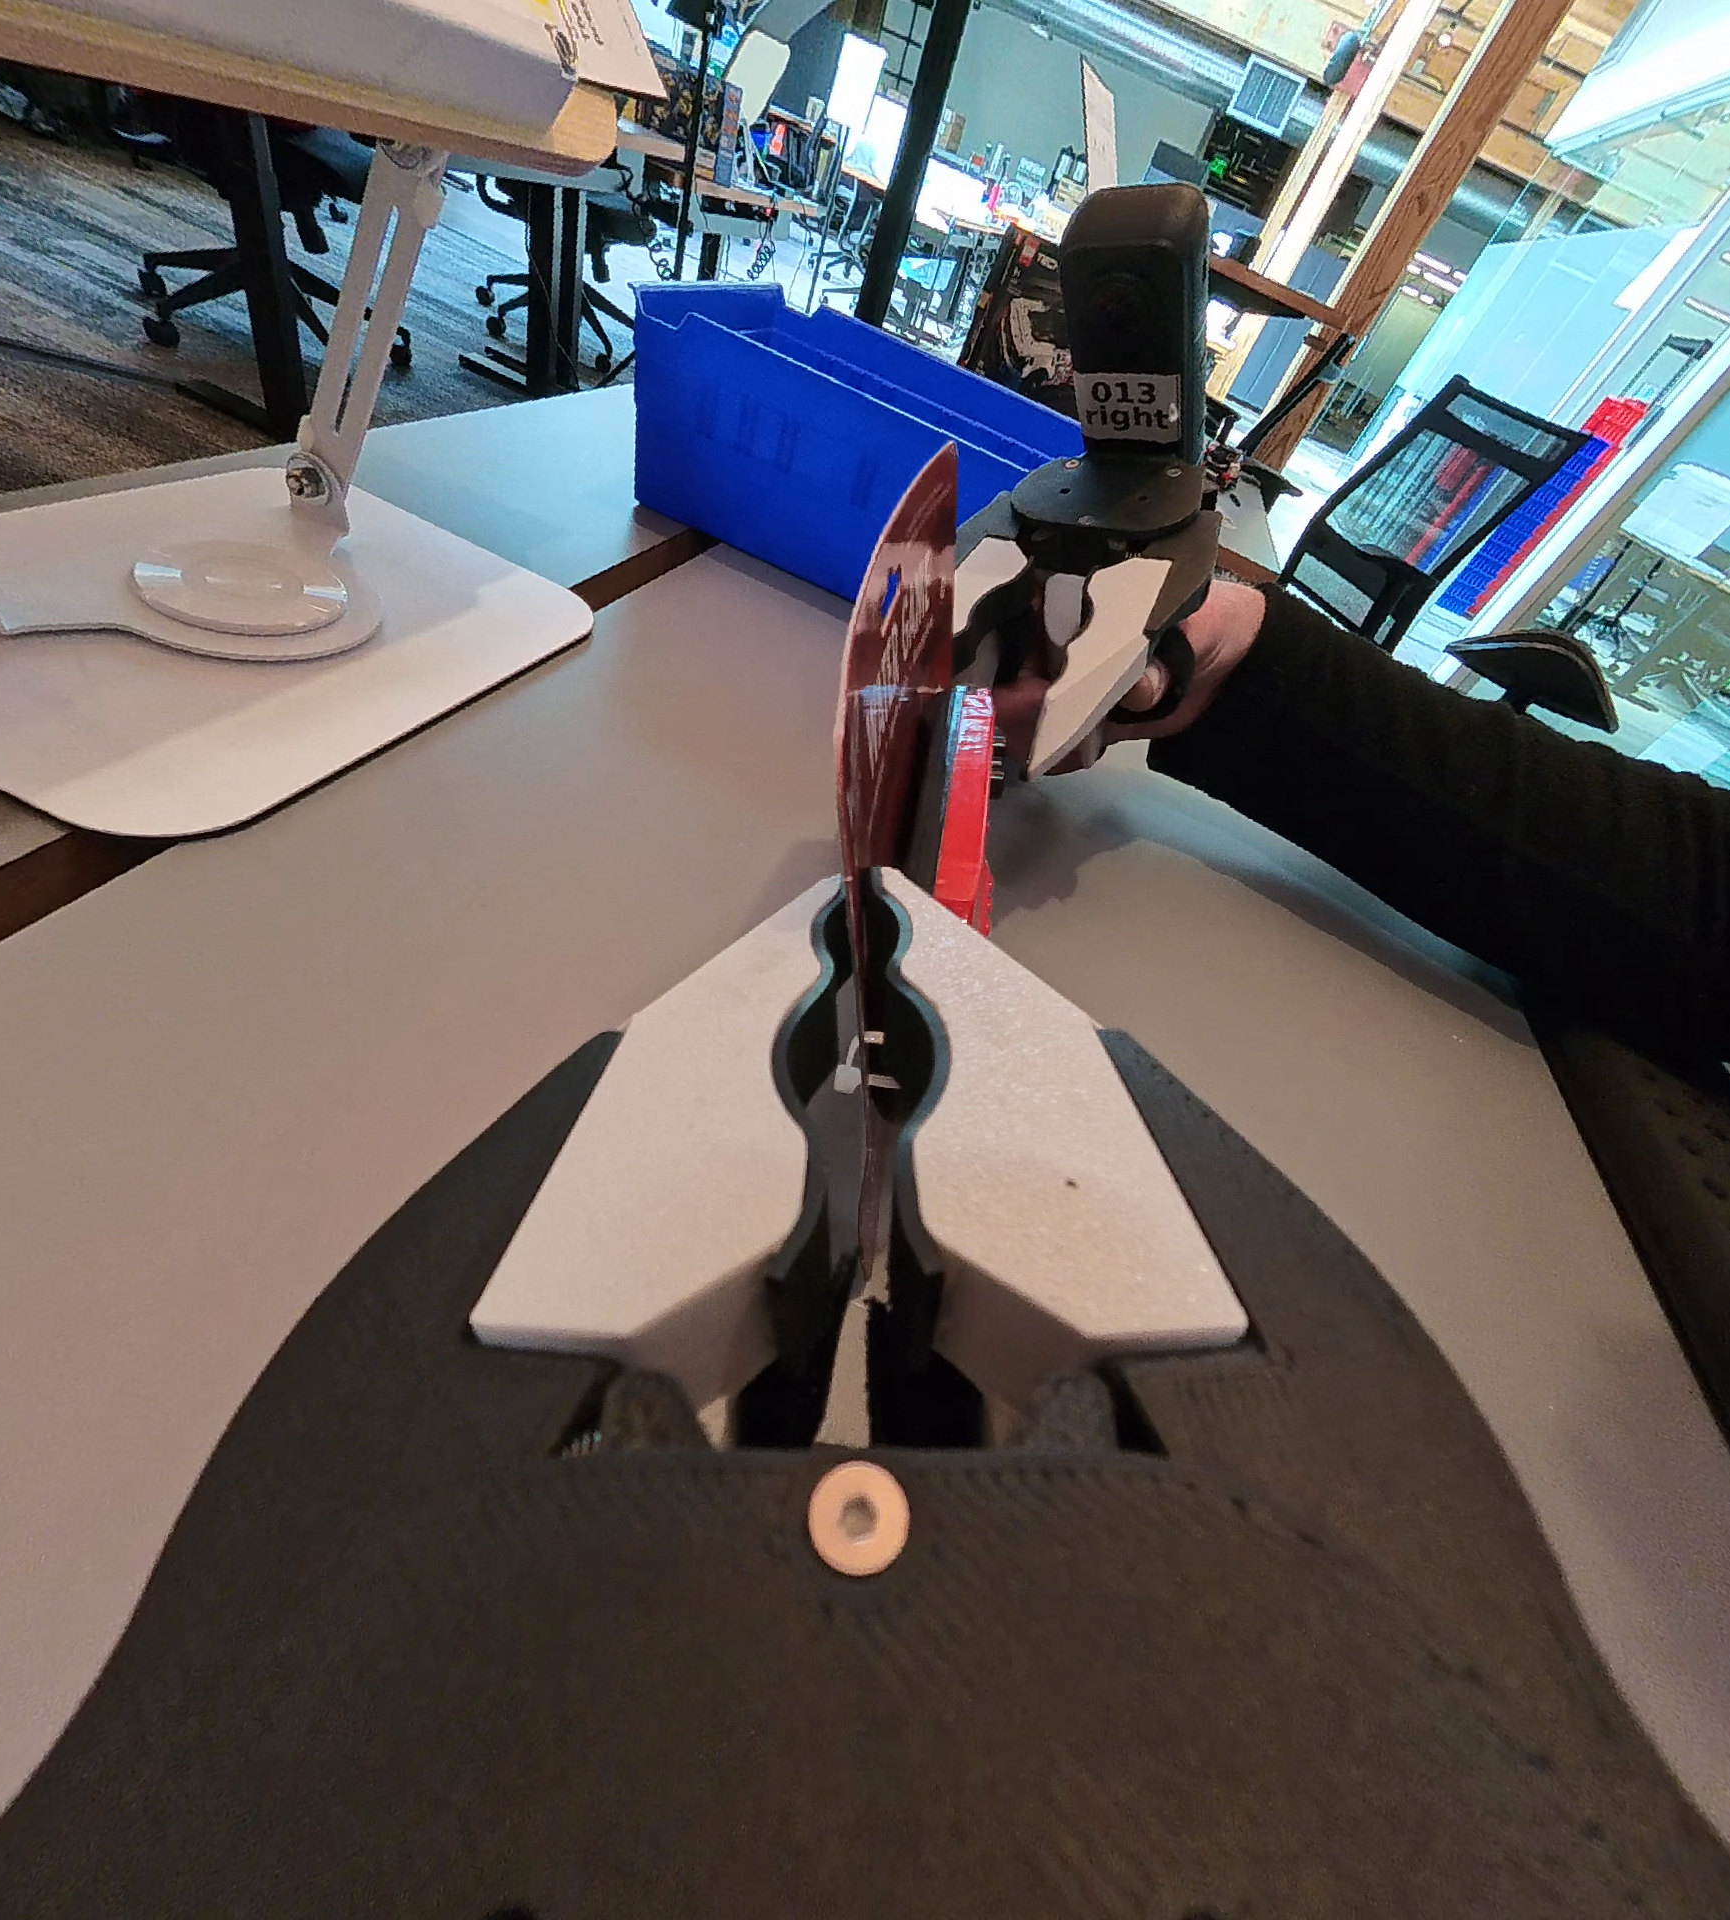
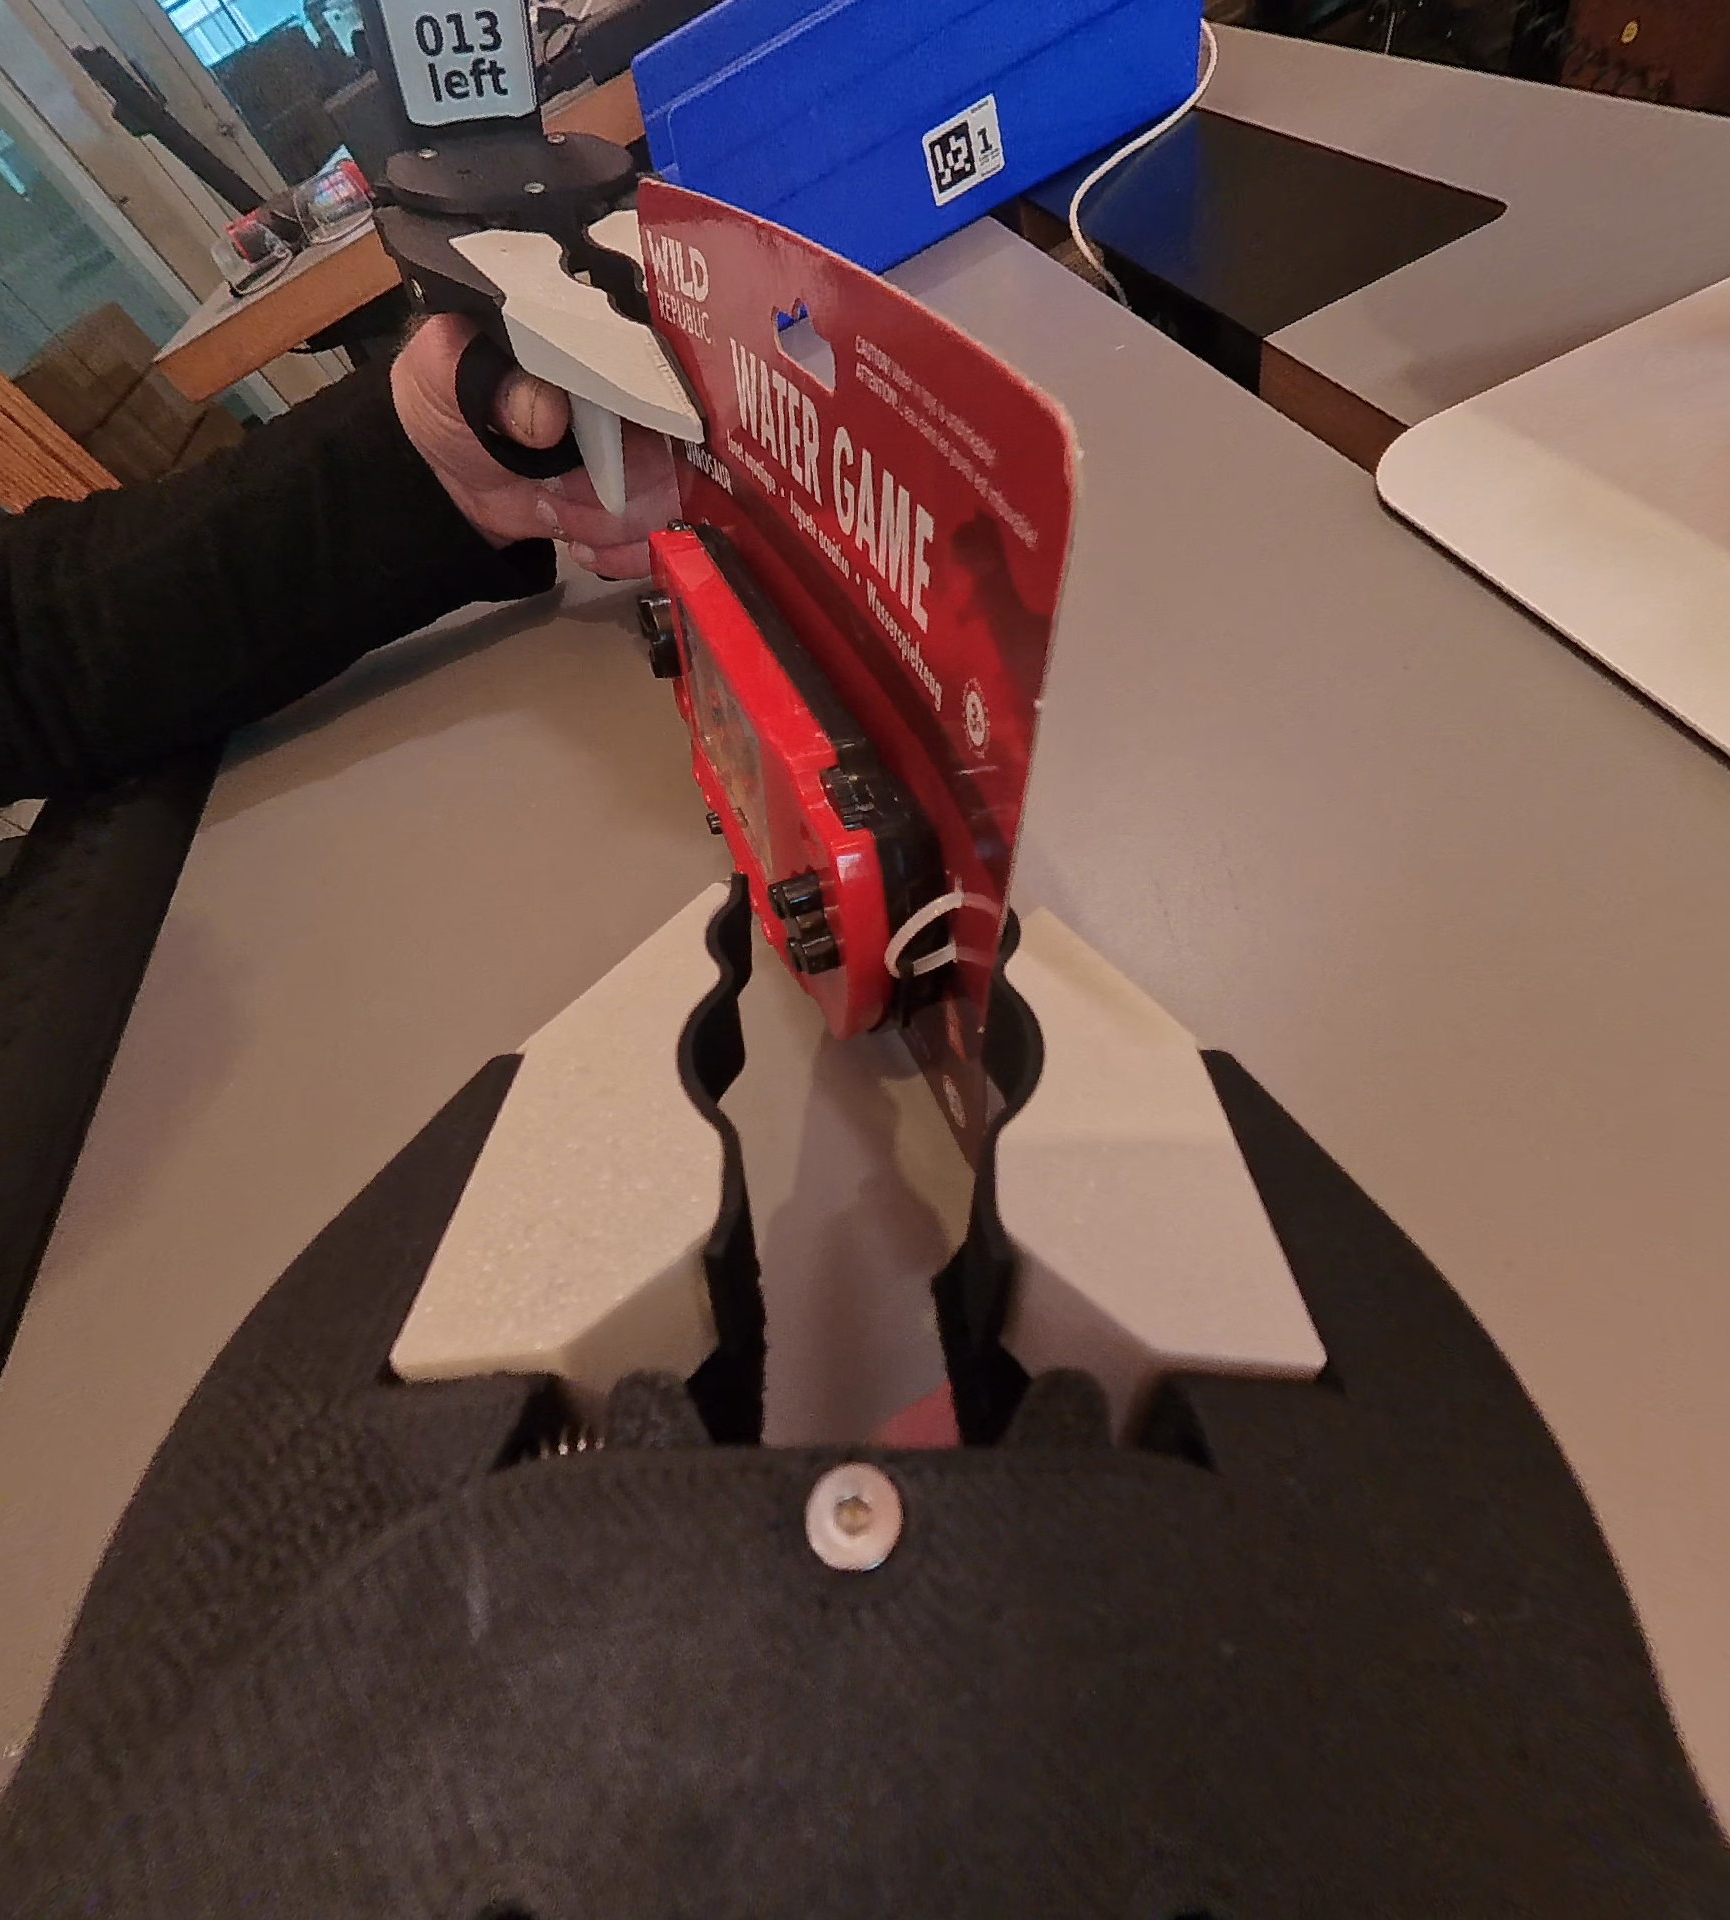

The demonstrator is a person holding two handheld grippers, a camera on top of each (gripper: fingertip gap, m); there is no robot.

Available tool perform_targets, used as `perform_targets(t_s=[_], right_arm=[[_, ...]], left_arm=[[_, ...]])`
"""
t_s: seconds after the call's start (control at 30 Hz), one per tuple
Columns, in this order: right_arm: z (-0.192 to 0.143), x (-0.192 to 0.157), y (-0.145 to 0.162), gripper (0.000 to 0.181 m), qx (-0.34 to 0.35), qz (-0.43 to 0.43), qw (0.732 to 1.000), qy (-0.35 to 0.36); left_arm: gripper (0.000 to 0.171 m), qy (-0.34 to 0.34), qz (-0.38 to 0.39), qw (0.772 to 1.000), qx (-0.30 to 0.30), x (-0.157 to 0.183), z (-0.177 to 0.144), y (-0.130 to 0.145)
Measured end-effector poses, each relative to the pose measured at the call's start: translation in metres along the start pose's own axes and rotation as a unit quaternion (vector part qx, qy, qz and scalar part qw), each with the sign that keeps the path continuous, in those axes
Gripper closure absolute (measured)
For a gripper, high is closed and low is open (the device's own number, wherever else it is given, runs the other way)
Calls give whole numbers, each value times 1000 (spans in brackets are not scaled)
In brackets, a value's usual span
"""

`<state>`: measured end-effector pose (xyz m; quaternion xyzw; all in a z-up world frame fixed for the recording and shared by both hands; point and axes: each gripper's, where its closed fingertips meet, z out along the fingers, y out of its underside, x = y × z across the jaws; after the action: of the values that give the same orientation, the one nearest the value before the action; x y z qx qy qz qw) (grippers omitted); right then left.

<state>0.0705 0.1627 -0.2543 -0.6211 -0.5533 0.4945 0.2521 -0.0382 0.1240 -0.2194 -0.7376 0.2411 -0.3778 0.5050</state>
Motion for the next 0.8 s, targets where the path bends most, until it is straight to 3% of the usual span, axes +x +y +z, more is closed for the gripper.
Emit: perform_targets(t_s=[0.27, 0.4, 0.5, 0.8], right_arm=[[0, 0, -1, 154, -3, -8, 1000, -3], [1, 0, -1, 147, -1, 0, 1000, -1], [2, 1, 1, 132, -7, 4, 1000, 2], [3, 0, 5, 133, -19, 2, 1000, 0]], left_arm=[[171, -1, 0, 1000, 1, 0, 0, -1], [171, -1, 1, 1000, 0, 0, 0, -1], [171, 0, 2, 1000, -4, 0, 1, 2], [171, 1, 2, 1000, -4, 1, 2, 1]])
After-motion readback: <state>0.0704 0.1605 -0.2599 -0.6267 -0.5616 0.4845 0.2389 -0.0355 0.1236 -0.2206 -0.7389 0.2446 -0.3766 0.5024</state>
